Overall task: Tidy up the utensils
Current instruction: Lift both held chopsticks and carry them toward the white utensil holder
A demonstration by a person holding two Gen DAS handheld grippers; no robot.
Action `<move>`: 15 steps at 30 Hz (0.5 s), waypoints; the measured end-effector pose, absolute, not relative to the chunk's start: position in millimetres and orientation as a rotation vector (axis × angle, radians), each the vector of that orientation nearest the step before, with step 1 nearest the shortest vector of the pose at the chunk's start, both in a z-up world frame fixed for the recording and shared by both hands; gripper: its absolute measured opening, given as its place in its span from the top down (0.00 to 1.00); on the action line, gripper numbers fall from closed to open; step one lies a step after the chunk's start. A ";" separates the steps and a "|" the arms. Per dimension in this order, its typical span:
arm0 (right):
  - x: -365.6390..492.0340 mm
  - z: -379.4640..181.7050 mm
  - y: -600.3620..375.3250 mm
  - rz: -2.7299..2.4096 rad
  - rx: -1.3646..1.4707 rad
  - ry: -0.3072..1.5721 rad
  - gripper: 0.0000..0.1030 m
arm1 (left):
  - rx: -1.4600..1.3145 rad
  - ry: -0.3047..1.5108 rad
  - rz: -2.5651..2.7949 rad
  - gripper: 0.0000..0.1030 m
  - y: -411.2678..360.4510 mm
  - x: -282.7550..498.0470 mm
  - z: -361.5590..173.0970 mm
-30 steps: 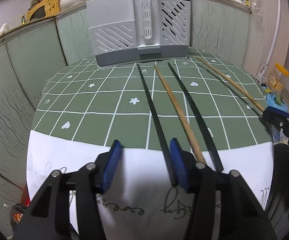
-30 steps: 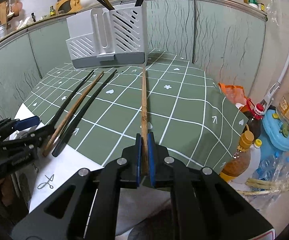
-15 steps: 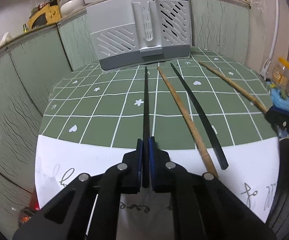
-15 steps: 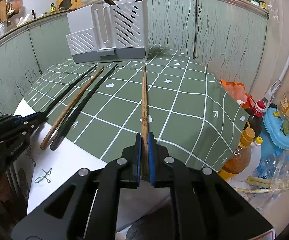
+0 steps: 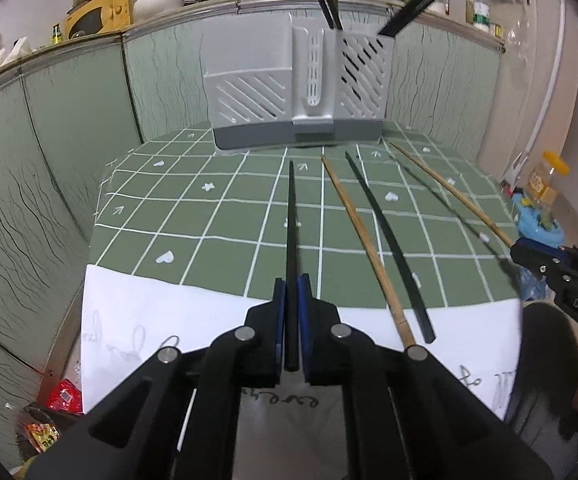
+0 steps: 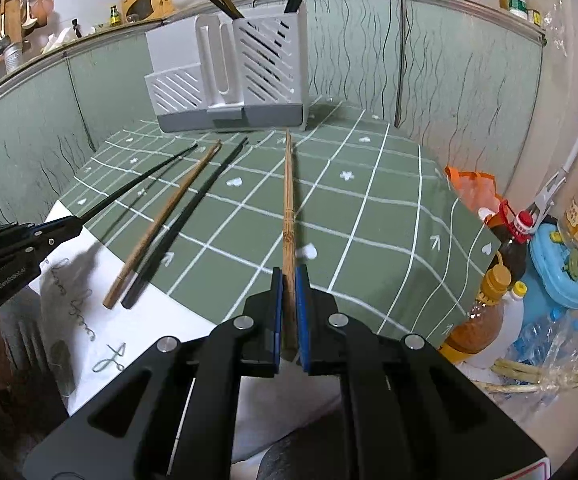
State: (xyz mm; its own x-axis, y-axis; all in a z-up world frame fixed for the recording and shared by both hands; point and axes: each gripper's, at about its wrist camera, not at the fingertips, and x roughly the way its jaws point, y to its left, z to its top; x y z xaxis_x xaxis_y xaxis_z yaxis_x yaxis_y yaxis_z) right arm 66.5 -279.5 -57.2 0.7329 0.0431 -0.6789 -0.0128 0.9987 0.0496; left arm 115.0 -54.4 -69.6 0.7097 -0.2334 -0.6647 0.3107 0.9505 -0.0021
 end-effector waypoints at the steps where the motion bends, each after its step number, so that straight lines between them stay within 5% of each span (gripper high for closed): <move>1: 66.9 -54.4 -279.8 0.034 0.043 0.746 0.94 | 0.100 0.719 -0.308 0.92 -51.9 115.0 -65.6; 15: 73.5 -31.7 -281.0 0.069 0.035 0.779 0.94 | 0.064 0.659 -0.335 0.92 -43.0 110.8 -24.7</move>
State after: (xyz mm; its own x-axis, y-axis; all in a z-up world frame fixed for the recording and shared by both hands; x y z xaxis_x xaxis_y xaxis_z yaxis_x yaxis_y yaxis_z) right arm 73.5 -281.0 -31.7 0.7096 0.0755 -0.7005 -0.0494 0.9971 0.0574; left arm 110.8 -43.0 -24.7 0.7393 -0.2849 -0.6102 0.3254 0.9444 -0.0467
